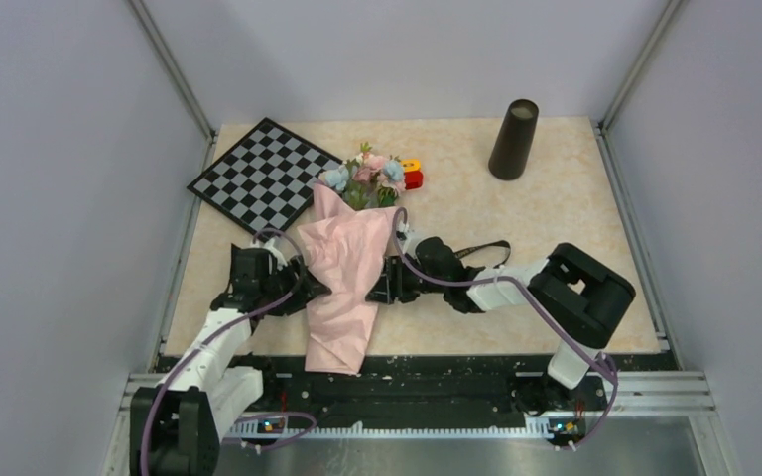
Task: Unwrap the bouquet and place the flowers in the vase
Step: Move the fake flower to the center of the board.
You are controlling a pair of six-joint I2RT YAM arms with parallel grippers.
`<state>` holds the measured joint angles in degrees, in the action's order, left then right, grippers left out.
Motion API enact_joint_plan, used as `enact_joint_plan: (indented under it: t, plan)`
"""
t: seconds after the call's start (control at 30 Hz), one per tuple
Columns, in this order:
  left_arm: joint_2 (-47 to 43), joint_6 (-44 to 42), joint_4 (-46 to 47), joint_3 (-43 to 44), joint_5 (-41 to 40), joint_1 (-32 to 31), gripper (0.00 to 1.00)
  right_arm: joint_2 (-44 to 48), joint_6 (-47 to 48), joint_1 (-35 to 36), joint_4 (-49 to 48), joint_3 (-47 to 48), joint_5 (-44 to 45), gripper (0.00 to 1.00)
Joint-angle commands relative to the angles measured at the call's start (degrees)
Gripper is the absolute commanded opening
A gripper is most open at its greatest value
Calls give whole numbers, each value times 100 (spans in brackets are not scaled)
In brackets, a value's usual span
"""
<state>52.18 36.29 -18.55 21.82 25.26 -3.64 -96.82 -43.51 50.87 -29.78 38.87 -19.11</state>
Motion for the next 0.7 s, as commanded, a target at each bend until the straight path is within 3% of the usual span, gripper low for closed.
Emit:
enact_joint_plan:
  t: [0.0,0.17,0.27,0.67]
  plan:
    - [220,220,882,-234,260,-144,57,-375,172,70,-88,509,164,48]
    - [334,322,1281,-293,216,-237,44,-595,453,20,371,904,620,24]
    - [487,426,1582,-305,231,-272,40,-707,644,-153,664,1113,696,17]
    - [2131,491,2856,199,541,-566,37,-1153,1274,-1076,1029,1607,290,15]
